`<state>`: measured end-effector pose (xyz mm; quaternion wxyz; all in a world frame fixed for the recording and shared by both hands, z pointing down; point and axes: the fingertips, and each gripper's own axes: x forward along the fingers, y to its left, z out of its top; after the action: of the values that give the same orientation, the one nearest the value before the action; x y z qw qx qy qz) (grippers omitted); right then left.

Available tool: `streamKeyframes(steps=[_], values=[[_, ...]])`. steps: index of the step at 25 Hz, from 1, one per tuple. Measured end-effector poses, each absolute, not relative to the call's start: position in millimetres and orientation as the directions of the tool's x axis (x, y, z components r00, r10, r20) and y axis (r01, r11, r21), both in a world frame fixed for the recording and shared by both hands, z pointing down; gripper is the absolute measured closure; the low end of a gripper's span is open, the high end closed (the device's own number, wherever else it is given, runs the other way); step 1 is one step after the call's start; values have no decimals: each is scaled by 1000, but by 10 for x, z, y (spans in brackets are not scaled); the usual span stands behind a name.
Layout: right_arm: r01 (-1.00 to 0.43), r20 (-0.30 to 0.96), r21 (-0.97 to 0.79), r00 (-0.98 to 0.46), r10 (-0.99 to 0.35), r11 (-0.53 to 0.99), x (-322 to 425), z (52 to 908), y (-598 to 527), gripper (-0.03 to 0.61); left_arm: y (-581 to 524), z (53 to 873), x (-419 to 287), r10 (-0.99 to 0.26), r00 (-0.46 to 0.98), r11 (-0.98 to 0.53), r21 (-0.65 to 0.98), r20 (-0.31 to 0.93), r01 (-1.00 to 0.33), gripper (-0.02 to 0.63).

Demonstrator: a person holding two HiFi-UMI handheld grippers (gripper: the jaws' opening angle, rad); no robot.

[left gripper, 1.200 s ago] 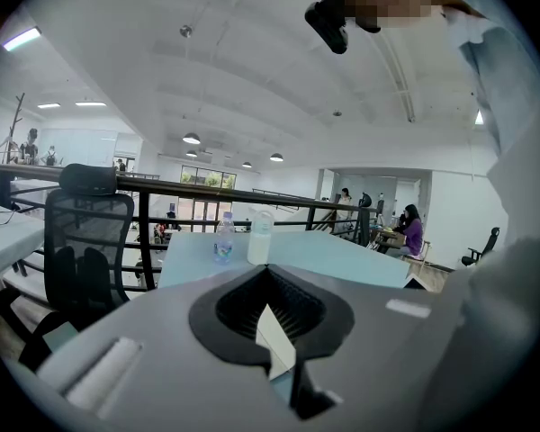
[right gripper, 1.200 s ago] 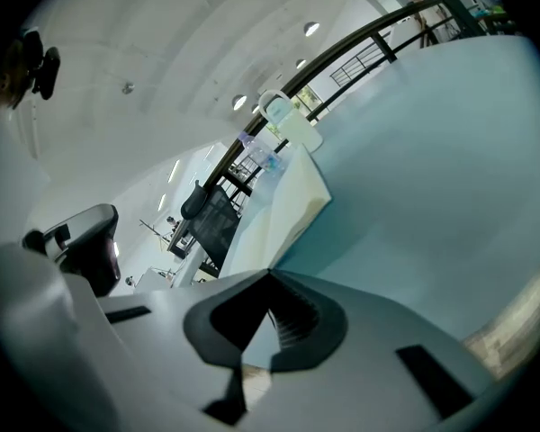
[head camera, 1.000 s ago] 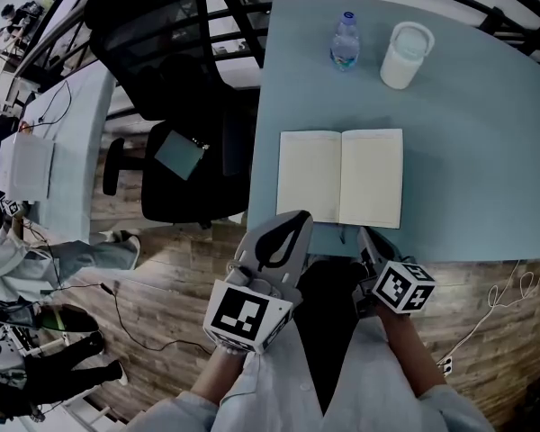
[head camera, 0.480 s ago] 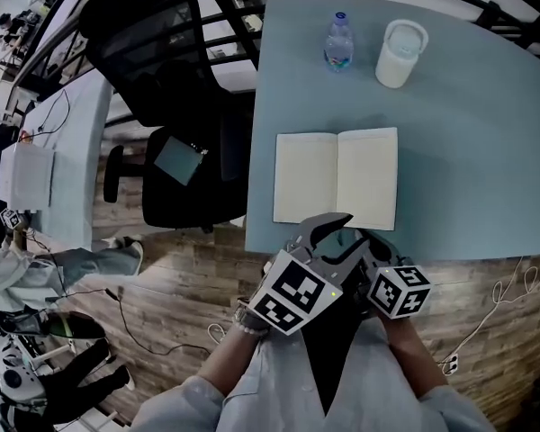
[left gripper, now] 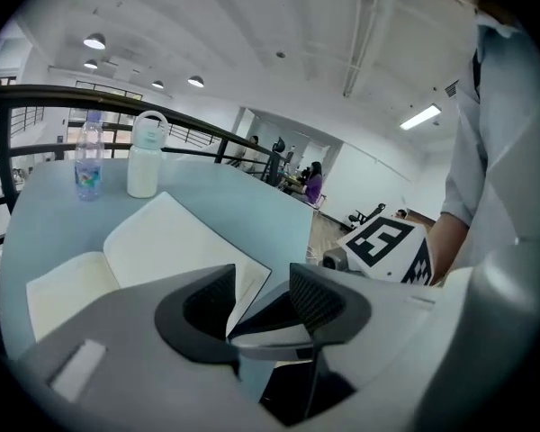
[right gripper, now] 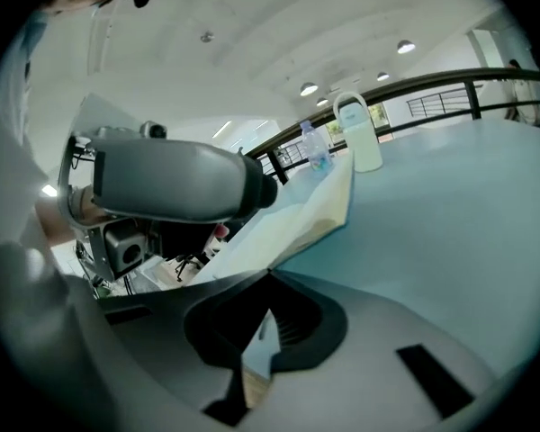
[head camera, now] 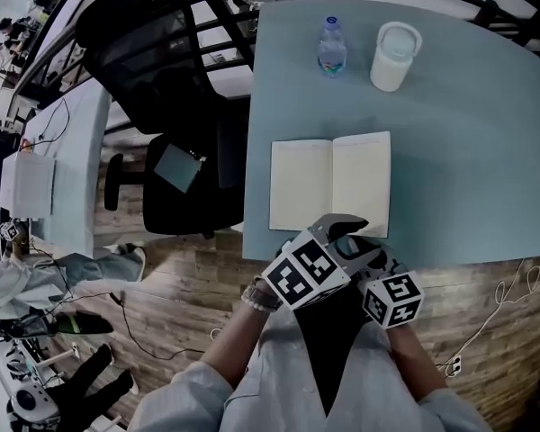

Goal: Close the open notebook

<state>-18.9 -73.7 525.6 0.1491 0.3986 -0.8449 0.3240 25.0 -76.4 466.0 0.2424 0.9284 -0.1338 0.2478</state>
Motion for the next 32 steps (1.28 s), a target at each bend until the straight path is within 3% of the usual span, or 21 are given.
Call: streamKeyframes(steps=[9,32], values=[[-736,510,-328,-666,-545,592,-257,5230,-718,578,-739,4842,377,-103,807,-873,337,581,-354,439],[-656,537,-101,-669,-514,748,-378,5119,-726,578,-752,4820,175,-246,763,-859,230,597,-457,440]])
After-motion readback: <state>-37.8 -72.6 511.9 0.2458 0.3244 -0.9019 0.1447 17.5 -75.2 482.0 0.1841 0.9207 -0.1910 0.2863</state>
